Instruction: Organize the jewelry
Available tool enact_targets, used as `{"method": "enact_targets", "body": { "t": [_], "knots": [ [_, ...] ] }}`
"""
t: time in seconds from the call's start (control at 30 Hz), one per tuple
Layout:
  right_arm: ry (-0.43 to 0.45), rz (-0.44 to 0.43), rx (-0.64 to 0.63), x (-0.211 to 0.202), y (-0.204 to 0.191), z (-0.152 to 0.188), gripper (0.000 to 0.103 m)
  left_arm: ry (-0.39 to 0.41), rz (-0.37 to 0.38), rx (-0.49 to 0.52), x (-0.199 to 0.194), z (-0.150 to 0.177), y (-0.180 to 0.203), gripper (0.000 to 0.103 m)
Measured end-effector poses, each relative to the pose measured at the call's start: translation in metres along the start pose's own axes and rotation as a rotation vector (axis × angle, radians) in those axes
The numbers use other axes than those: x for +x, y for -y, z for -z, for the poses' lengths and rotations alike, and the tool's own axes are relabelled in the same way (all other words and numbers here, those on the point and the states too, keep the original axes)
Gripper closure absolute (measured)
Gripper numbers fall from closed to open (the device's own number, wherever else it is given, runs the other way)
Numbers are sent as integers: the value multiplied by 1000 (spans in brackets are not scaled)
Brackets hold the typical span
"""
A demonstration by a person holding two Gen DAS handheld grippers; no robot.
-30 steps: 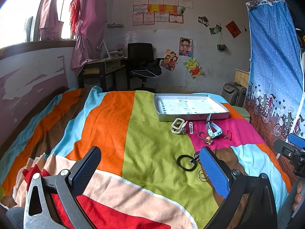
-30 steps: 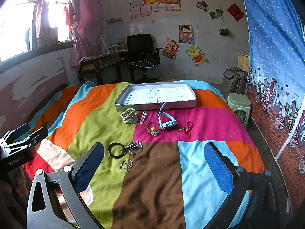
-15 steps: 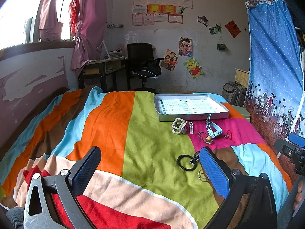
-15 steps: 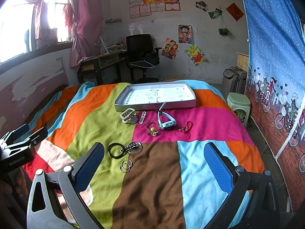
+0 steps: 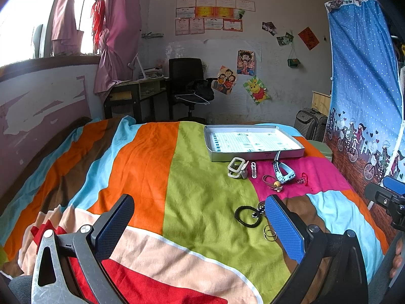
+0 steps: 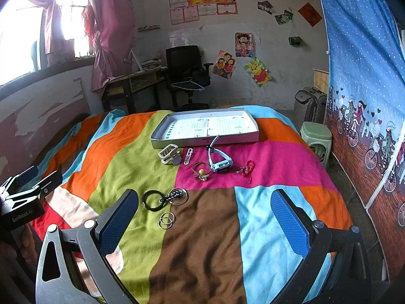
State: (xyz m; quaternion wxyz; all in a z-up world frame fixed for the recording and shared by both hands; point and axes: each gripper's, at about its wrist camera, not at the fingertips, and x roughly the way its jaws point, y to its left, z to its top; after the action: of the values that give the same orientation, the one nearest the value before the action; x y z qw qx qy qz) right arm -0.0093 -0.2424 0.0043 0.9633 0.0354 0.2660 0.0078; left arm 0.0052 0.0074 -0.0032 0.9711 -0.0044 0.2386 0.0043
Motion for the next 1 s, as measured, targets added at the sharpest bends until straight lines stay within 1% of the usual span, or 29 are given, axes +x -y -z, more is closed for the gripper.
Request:
{"method": "enact_targets", "body": {
  "t": [0.47, 0.67, 1.0],
  "knots": [
    [-2, -1, 1, 0, 0, 0, 1, 0, 0, 2, 0, 0, 1, 0],
    [-11, 1, -7, 3, -1, 0, 1, -14, 6, 1, -1, -5, -1, 0],
    [-34, 14, -6, 7, -3, 2, 1, -75, 8, -19, 7, -4, -2, 0]
  ]
}}
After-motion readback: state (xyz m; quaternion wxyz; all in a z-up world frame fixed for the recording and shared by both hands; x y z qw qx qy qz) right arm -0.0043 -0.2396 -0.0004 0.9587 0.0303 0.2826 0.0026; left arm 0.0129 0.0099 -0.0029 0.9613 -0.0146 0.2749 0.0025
